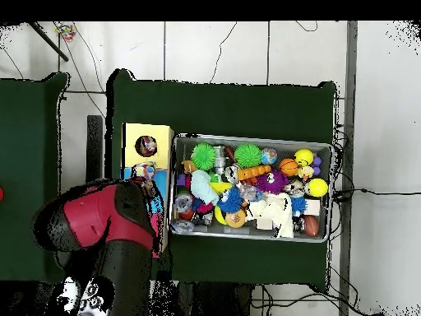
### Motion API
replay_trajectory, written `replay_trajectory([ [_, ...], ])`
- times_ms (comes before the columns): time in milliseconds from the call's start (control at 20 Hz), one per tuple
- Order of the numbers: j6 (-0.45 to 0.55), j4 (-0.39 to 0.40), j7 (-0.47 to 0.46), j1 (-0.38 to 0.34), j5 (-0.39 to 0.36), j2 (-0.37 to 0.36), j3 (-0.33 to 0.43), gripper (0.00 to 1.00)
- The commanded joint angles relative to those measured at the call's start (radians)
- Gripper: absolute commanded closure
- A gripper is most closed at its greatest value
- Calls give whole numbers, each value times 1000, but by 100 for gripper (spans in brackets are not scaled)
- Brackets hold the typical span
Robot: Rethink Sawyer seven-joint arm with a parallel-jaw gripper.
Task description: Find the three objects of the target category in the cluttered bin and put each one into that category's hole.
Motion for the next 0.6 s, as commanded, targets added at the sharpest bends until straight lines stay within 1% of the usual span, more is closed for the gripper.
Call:
replay_trajectory([
  [50, 96, -38, 307, 44, 59, 62, -19, 100],
  [150, 152, -42, 280, 27, 102, 58, 18, 100],
  [250, 176, -56, 259, 22, 119, 69, 31, 100],
  [400, 153, -76, 252, 24, 124, 104, 24, 100],
  [550, 108, -86, 258, 35, 124, 143, 17, 100],
  [600, 117, -81, 242, 24, 140, 147, 38, 100],
])
